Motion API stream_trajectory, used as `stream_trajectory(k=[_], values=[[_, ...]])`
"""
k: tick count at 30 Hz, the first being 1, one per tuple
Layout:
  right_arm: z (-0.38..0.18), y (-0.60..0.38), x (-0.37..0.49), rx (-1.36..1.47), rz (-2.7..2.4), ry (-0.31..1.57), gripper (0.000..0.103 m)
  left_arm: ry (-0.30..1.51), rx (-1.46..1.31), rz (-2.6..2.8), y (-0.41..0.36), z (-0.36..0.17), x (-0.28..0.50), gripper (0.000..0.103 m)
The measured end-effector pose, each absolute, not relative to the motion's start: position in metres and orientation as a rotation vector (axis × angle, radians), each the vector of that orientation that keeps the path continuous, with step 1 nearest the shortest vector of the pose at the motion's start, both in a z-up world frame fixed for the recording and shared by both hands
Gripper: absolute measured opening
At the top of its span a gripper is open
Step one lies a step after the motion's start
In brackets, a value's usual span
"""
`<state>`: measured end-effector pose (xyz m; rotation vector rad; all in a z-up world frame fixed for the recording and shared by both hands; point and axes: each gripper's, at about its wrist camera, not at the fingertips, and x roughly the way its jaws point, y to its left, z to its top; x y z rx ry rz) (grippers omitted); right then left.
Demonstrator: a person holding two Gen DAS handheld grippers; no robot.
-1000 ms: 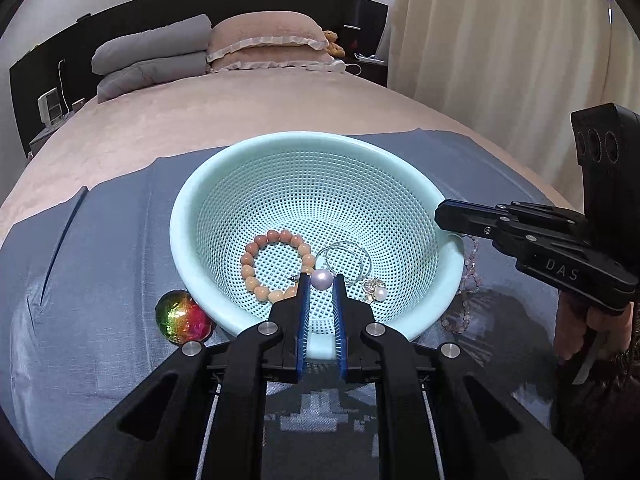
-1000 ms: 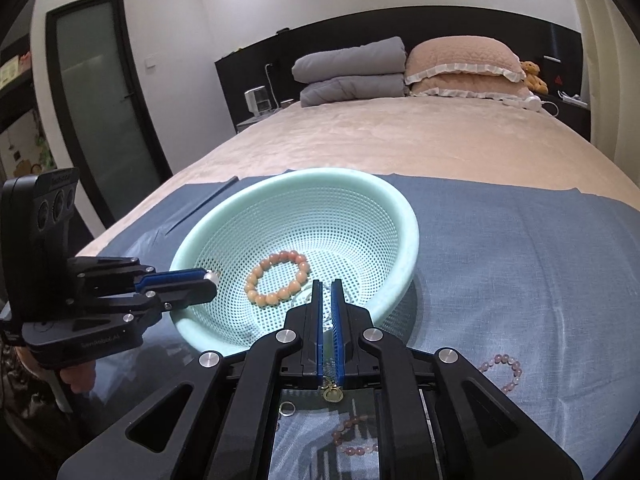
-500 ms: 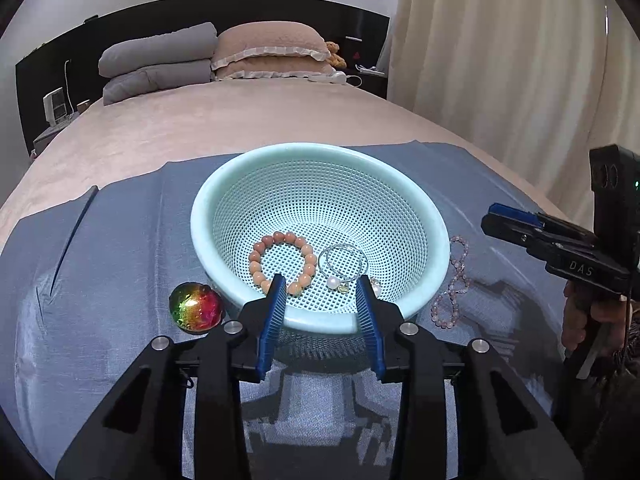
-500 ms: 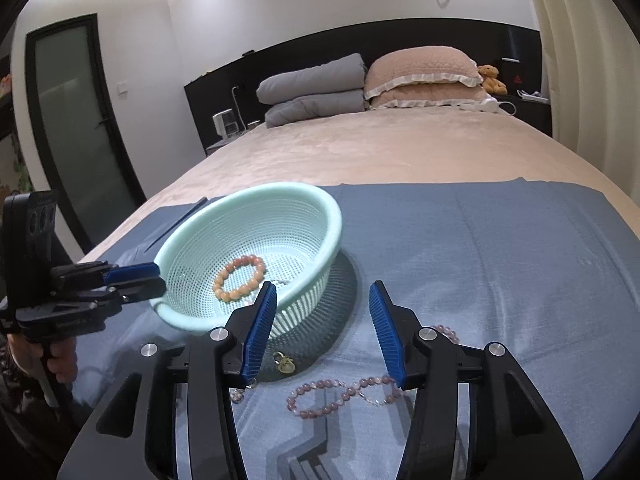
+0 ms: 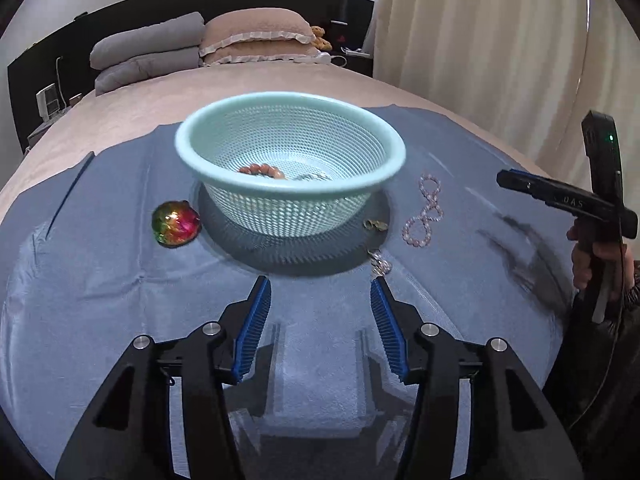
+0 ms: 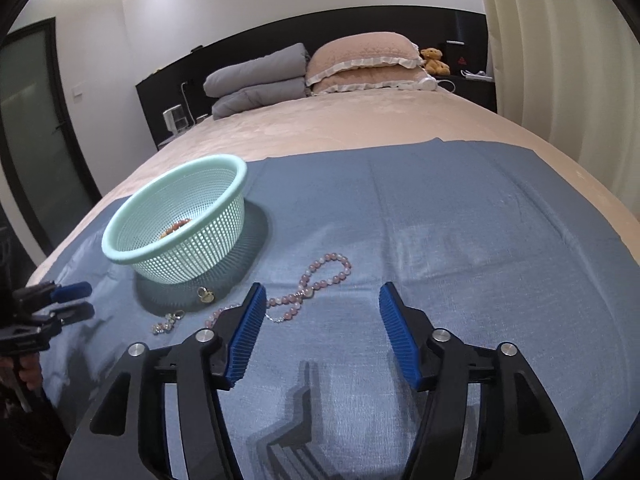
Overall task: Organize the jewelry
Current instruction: 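Withdraw both grippers toward the crystal earring and pink bead necklace, then grasp the crystal drop earring with left gripper while right gripper grasps the pink necklace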
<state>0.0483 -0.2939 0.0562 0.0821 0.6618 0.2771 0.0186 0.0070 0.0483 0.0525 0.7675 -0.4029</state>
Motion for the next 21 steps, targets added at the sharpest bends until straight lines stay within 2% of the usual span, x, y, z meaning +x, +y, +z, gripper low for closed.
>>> stream_trajectory(k=[1, 2, 15, 19, 21], values=[[0.054, -0.293, 0.05, 0.079, 0.276, 0.662, 0.073, 0.772, 0.061, -0.416, 0.002, 0.044, 0.018, 0.053], [0.052, -0.293, 0.054, 0.077, 0.278, 0.668, 0.074, 0.776, 0.076, -0.432, -0.005, 0.039, 0.018, 0.053], [0.019, -0.261, 0.097, 0.071, 0.303, 0.745, 0.074, 0.819, 0.102, -0.584, -0.034, 0.011, 0.045, 0.052], [0.009, -0.255, 0.112, 0.095, 0.299, 0.784, 0.074, 0.801, 0.113, -0.581, -0.032, 0.006, 0.045, 0.043], [0.003, -0.251, 0.117, 0.085, 0.294, 0.815, 0.074, 0.804, 0.104, -0.589, -0.03, 0.005, 0.047, 0.027]])
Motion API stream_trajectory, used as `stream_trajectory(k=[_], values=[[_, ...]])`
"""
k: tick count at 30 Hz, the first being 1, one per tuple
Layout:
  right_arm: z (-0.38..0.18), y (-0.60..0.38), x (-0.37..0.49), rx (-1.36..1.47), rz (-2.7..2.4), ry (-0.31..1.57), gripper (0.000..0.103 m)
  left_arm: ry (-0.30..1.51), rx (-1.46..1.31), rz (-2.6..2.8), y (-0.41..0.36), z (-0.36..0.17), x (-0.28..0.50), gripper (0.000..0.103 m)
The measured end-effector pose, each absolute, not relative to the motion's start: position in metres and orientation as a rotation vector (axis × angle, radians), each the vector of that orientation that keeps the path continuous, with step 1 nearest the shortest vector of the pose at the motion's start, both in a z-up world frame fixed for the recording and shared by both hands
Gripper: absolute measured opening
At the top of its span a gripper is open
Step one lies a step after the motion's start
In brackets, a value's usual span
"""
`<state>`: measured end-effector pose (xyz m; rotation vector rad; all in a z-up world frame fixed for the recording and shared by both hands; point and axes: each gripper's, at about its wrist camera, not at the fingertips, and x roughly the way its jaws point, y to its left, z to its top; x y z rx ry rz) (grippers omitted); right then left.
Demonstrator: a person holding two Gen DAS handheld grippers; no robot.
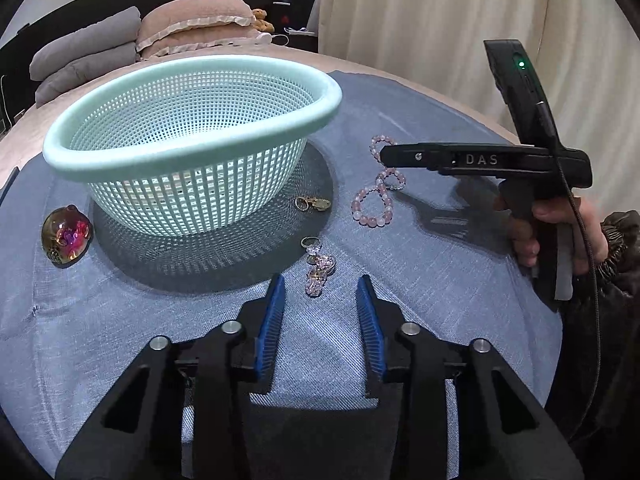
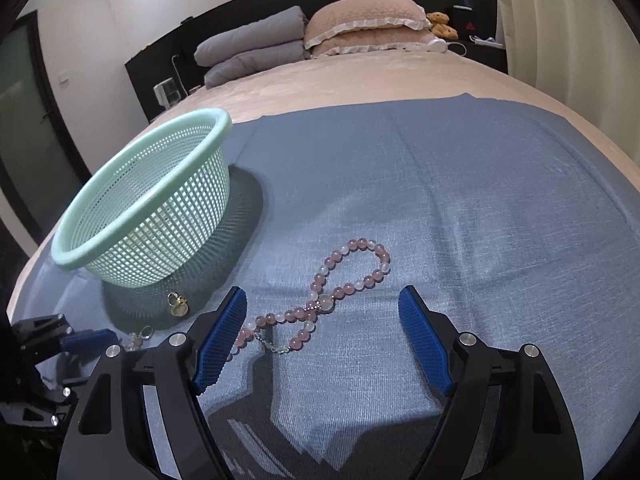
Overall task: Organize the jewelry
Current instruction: 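Grasp the crystal drop earring with left gripper while right gripper grasps the pink necklace, then lift the crystal earring and pink necklace and carry both over the basket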
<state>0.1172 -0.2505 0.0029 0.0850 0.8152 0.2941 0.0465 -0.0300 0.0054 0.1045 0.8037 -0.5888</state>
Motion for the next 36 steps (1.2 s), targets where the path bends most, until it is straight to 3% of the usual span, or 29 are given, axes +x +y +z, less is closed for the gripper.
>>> stream_trajectory(k=[2, 5, 9, 12, 29, 36], values=[[0.0, -0.243, 0.118, 0.04, 0.277, 0.83, 0.075, 0.807, 0.102, -0.594, -0.029, 0.004, 0.048, 0.016], [0.0, -0.236, 0.116, -0.003, 0.27, 0.835, 0.067, 0.806, 0.114, -0.59, -0.031, 0.004, 0.047, 0.016], [0.0, -0.227, 0.112, -0.058, 0.283, 0.846, 0.021, 0.808, 0.128, -0.59, -0.032, 0.004, 0.043, 0.009], [0.0, -0.228, 0.109, -0.057, 0.291, 0.846, 0.008, 0.798, 0.145, -0.577, -0.035, 0.005, 0.039, 0.009], [0.036, -0.257, 0.091, 0.076, 0.339, 0.739, 0.008, 0.765, 0.047, -0.634, -0.016, 0.029, 0.021, 0.009], [0.041, -0.27, 0.091, 0.161, 0.378, 0.733, 0.008, 0.741, -0.175, -0.721, 0.01, 0.057, 0.02, 0.009]])
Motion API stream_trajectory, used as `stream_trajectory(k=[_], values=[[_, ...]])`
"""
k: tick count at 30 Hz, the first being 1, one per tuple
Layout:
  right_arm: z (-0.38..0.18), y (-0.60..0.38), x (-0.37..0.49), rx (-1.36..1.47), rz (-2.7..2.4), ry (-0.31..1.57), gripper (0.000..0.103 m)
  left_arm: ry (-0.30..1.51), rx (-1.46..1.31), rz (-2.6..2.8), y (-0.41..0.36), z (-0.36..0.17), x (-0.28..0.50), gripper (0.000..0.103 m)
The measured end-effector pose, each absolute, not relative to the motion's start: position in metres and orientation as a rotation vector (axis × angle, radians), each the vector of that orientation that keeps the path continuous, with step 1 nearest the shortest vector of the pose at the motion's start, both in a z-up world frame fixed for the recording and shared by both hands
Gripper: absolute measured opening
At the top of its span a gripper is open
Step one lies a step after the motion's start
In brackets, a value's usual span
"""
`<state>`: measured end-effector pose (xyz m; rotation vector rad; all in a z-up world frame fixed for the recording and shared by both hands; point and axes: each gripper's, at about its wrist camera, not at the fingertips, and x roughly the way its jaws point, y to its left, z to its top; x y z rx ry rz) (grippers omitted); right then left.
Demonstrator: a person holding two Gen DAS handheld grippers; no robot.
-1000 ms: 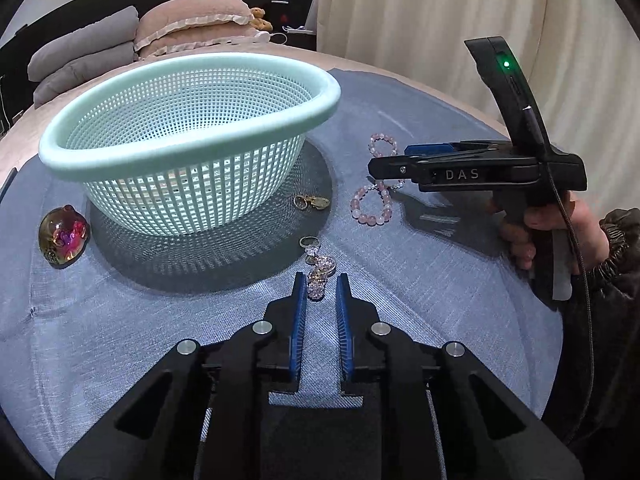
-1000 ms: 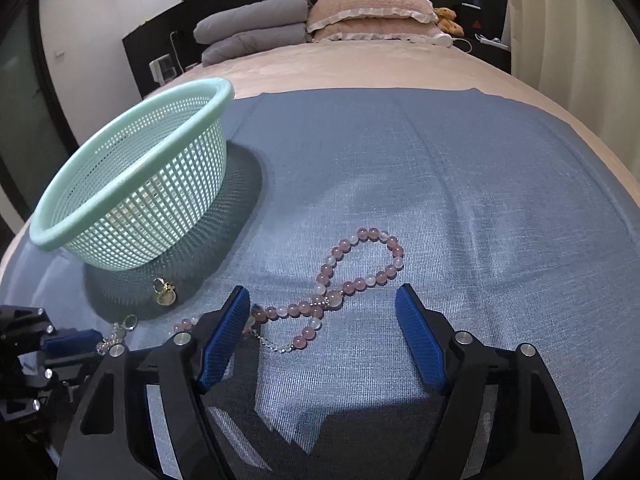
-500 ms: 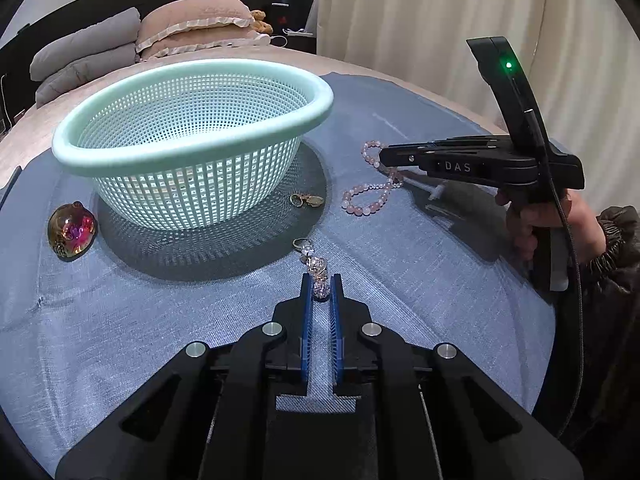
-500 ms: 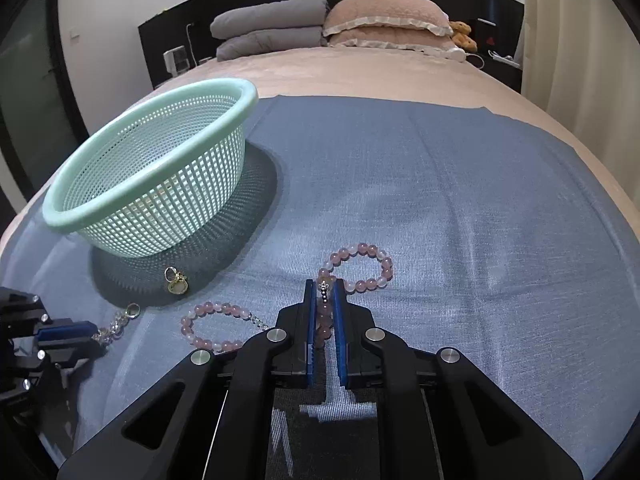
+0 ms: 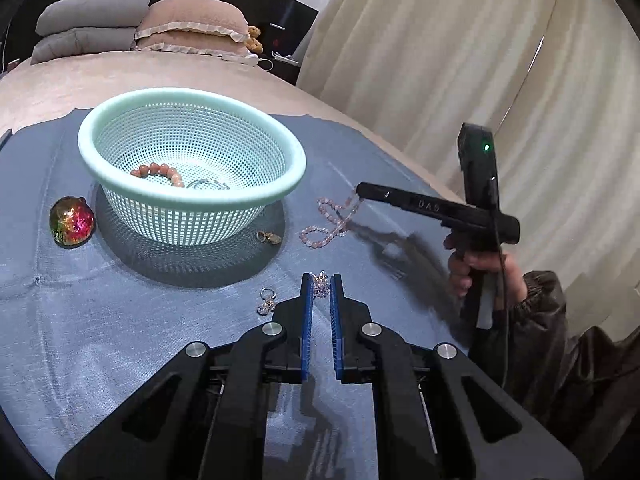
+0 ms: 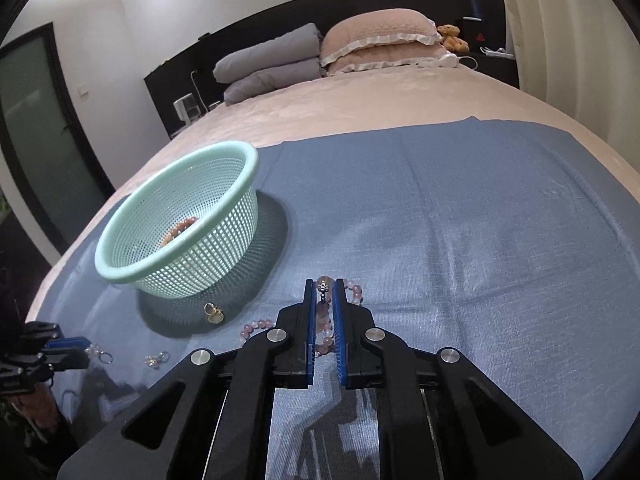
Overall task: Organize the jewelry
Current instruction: 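Lift the crystal earring and pink necklace and carry both over the basket, then open both grippers to drop the earring and necklace into the basket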
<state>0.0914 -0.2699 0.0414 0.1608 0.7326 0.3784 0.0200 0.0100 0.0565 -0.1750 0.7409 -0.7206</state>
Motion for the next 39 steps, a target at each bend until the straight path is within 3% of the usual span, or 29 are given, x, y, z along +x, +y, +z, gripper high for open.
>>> stream_trajectory(k=[16, 31, 35, 39], values=[[0.109, -0.257, 0.067, 0.124, 0.503, 0.562, 0.008, 0.681, -0.069, -0.611, 0.013, 0.11, 0.013, 0.009], [0.221, -0.208, 0.093, -0.053, 0.578, 0.414, 0.008, 0.675, -0.055, -0.489, 0.037, 0.142, 0.078, 0.009], [0.211, -0.186, 0.104, -0.088, 0.596, 0.449, 0.008, 0.71, -0.054, -0.471, 0.037, 0.129, 0.101, 0.009], [0.165, -0.167, 0.119, -0.104, 0.614, 0.566, 0.008, 0.76, -0.068, -0.461, 0.036, 0.11, 0.115, 0.009]])
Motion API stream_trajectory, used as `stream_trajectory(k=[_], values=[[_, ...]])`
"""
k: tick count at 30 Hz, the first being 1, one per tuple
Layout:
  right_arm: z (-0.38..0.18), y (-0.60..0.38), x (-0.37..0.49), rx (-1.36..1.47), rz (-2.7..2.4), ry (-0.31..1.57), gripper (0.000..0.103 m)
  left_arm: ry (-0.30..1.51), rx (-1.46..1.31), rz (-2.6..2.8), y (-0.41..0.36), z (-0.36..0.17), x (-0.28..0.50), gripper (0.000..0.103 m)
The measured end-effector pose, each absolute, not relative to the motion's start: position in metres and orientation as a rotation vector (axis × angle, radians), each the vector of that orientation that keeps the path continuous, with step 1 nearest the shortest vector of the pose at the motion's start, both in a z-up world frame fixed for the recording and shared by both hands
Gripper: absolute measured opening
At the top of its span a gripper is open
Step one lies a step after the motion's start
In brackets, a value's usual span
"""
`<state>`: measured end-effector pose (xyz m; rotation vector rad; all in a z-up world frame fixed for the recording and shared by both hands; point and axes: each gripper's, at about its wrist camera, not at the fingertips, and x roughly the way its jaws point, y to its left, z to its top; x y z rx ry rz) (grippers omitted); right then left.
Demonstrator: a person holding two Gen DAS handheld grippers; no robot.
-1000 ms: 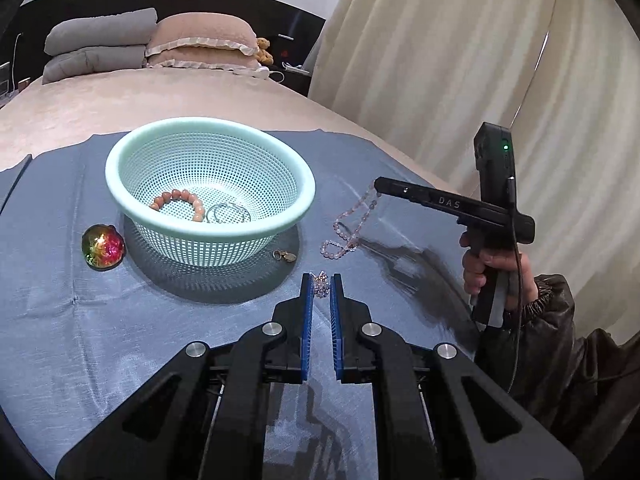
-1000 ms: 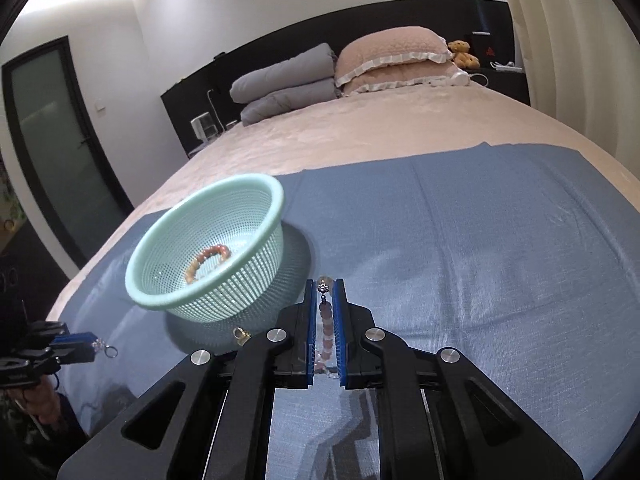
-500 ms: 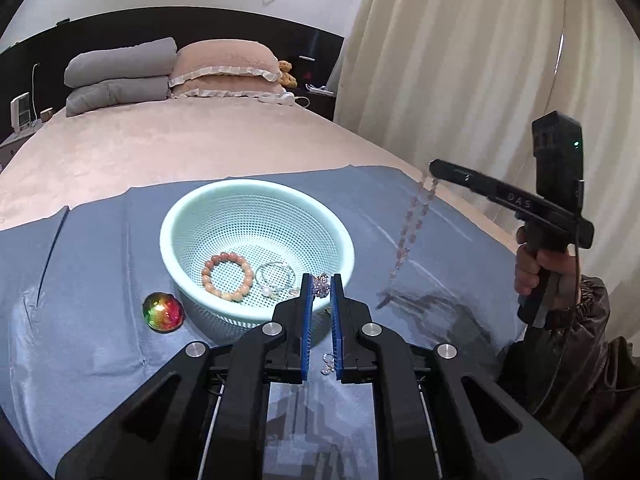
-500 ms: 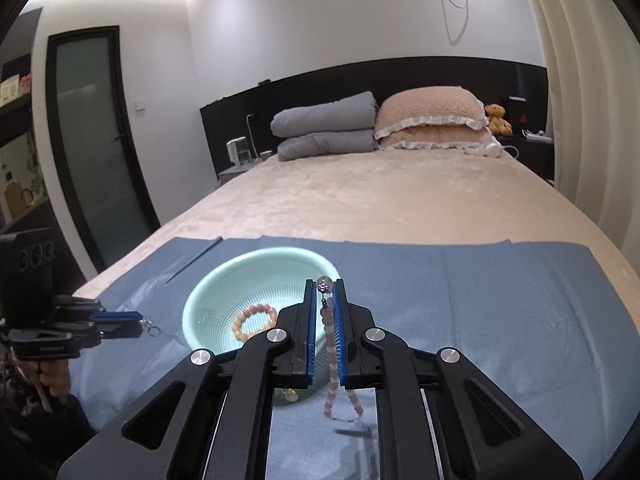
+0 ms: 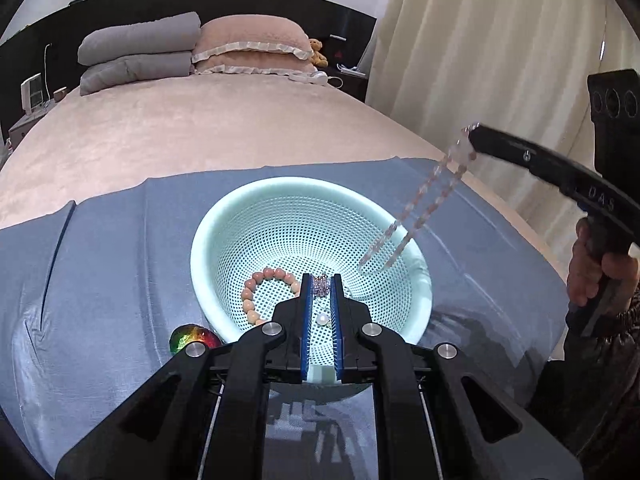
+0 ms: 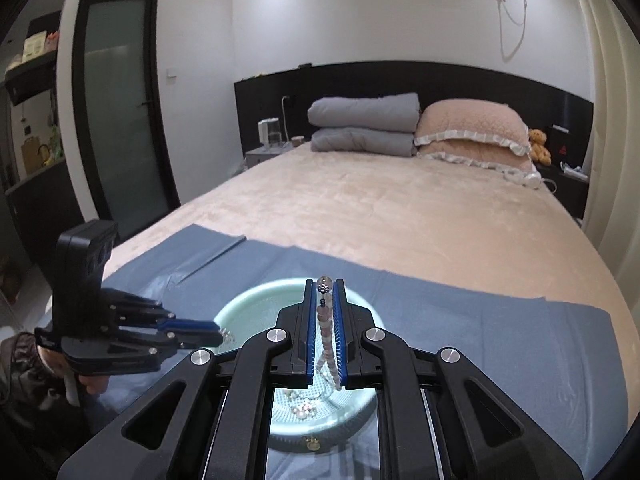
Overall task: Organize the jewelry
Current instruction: 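Open both grippers to drop the earring and necklace into the basket, then move left gripper to the second crystal earring while right gripper approaches the gold charm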
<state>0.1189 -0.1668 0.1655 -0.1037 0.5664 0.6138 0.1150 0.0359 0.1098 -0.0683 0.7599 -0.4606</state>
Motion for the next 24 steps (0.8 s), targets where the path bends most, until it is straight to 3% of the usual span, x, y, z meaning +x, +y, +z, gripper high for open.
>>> stream_trajectory(k=[6, 13, 15, 17, 19, 24], values=[[0.098, -0.156, 0.132, -0.092, 0.595, 0.716, 0.008, 0.83, -0.098, -0.454, 0.034, 0.085, 0.125, 0.009], [0.091, -0.165, 0.138, -0.098, 0.492, 0.747, 0.01, 0.855, -0.043, -0.442, 0.028, 0.074, 0.123, 0.012], [0.094, -0.173, 0.138, -0.077, 0.479, 0.739, 0.01, 0.856, -0.056, -0.436, 0.03, 0.075, 0.122, 0.029], [0.098, -0.18, 0.136, -0.061, 0.472, 0.739, 0.014, 0.835, -0.069, -0.433, 0.031, 0.079, 0.118, 0.036], [0.102, -0.187, 0.131, -0.053, 0.467, 0.719, 0.036, 0.816, -0.067, -0.429, 0.032, 0.085, 0.111, 0.045], [0.106, -0.211, 0.115, -0.029, 0.411, 0.67, 0.051, 0.782, -0.063, -0.45, 0.032, 0.1, 0.089, 0.061]])
